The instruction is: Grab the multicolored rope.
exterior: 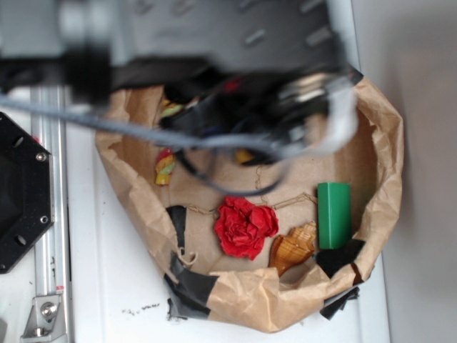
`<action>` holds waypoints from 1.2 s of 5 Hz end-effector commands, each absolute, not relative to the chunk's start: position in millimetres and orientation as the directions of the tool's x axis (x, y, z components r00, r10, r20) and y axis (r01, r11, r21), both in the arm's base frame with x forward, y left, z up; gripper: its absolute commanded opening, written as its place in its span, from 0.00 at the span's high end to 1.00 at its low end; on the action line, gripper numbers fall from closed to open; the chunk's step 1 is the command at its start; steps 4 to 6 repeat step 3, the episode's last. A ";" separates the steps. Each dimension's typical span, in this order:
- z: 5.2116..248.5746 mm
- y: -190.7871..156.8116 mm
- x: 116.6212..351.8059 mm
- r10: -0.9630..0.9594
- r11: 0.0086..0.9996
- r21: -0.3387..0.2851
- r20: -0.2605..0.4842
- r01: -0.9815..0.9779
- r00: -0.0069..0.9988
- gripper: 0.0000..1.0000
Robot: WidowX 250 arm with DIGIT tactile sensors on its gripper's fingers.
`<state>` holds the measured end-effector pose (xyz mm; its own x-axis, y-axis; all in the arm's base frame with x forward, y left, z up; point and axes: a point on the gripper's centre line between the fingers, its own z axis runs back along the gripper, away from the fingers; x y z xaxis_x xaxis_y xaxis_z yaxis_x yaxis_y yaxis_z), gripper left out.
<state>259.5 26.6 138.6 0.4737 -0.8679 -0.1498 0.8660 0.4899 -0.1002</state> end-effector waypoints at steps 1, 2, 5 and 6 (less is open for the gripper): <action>162.7 -8.5 271.4 -0.620 0.778 -0.105 0.033 0.620 0.784 1.00; 161.0 -9.5 273.0 -0.541 0.835 -0.073 0.073 0.545 0.838 1.00; 161.3 -6.0 273.4 -0.527 0.845 -0.068 0.054 0.530 0.848 1.00; 161.3 -6.0 273.4 -0.527 0.845 -0.068 0.054 0.530 0.848 1.00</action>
